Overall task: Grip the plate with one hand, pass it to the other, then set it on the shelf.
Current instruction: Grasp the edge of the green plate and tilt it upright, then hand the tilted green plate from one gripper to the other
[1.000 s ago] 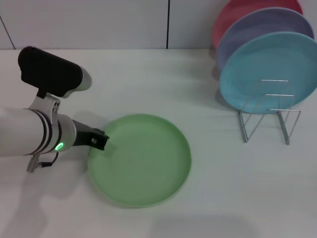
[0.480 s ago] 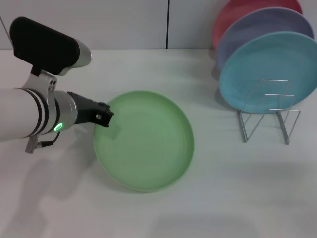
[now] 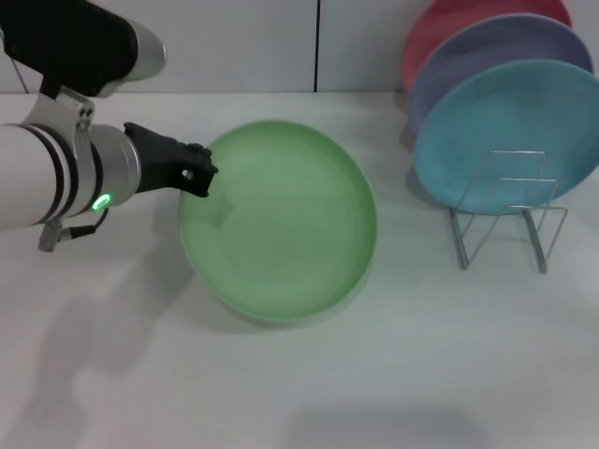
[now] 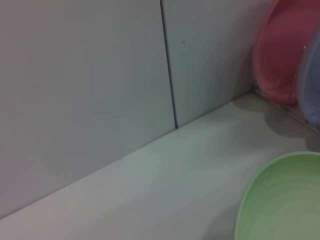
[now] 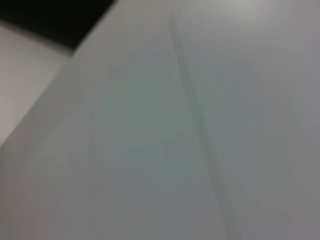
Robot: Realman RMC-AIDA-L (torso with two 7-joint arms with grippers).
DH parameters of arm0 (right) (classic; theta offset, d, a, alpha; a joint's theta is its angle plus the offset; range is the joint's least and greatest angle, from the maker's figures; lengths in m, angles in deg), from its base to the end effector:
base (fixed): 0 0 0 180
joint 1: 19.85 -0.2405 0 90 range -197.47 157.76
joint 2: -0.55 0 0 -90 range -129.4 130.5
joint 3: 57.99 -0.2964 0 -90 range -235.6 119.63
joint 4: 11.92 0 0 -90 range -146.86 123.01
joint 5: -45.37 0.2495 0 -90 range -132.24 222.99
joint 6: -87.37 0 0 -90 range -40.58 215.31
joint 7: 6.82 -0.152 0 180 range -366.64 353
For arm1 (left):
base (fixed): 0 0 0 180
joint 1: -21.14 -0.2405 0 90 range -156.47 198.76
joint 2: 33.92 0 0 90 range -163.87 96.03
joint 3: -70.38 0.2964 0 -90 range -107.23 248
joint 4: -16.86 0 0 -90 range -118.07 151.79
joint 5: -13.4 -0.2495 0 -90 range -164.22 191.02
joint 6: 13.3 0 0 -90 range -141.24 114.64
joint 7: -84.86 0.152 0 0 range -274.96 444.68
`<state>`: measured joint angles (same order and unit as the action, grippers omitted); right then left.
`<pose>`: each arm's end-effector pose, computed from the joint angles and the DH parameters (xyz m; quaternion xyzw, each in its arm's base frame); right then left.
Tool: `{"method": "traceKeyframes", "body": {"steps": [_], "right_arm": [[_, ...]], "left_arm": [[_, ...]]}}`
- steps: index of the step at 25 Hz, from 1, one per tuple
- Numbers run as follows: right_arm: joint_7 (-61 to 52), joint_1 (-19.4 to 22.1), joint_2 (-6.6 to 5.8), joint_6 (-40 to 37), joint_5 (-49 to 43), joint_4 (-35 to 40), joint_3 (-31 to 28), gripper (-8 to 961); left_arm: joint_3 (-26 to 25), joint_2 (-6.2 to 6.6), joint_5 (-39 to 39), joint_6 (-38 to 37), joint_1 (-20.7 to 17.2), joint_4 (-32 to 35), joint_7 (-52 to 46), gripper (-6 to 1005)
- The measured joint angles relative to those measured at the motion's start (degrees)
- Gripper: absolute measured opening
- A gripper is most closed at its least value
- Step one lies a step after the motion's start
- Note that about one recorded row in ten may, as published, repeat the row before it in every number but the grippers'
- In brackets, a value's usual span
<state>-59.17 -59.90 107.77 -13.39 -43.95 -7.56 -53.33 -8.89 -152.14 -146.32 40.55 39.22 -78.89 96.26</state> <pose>0.2825 0.4339 0.0936 -0.7100 0.0869 0.5974 0.3626 -0.1638 0.4058 -0.0318 -0.8751 -0.2720 -0.0006 0.4003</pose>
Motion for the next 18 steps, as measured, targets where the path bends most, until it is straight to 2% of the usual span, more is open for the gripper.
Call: {"method": "traceKeyframes", "body": {"steps": [1, 3, 4, 5, 6, 9, 11, 12, 14, 18], "right_arm": [[-7.7, -1.5, 2.19, 2.6, -2.1, 7.0, 1.6, 748], [-22.2, -2.9, 8.13, 8.4, -6.5, 24.2, 6.8, 747], [-30.3, -2.5, 10.45, 11.7, -9.1, 33.3, 11.0, 746], [-38.5, -1.7, 11.77, 14.2, -11.7, 42.4, 16.0, 746], [-46.4, -0.8, 12.2, 16.2, -13.9, 50.3, 20.3, 746], [-69.0, 2.1, 9.88, 16.5, -20.6, 71.6, 32.3, 744], [-78.4, 2.7, 9.37, 13.9, -26.0, 80.4, 34.8, 743], [-81.9, 2.3, 9.23, 11.0, -28.9, 84.3, 34.1, 743], [-86.2, 0.9, 8.5, 5.6, -32.2, 88.4, 32.4, 742], [-91.6, -3.5, 6.43, -4.4, -34.1, 87.8, 26.8, 740]], "left_arm": [[-0.2, 0.0, 0.0, 0.1, -0.1, -0.4, 0.0, 28], [-0.6, 0.0, 0.0, 0.3, -0.1, -0.8, 0.0, 28], [-0.8, 0.0, 0.0, 0.3, 0.0, -0.9, 0.0, 28], [-1.0, -0.02, 0.0, 0.3, 0.2, -0.9, 0.0, 28], [-1.2, -0.02, 0.0, 0.2, 0.3, -0.9, 0.0, 28], [-2.0, -0.07, -0.2, -0.1, 0.2, -1.4, 0.3, 28], [-2.3, -0.14, -0.2, -0.2, 0.5, -1.4, 0.5, 28], [-2.4, -0.13, -0.2, -0.4, 0.8, -1.4, 0.5, 28], [-2.5, -0.11, -0.1, -0.8, 0.9, -1.8, 0.5, 28], [-2.8, -0.08, -0.2, -1.1, 1.0, -2.9, 0.7, 28]]}}
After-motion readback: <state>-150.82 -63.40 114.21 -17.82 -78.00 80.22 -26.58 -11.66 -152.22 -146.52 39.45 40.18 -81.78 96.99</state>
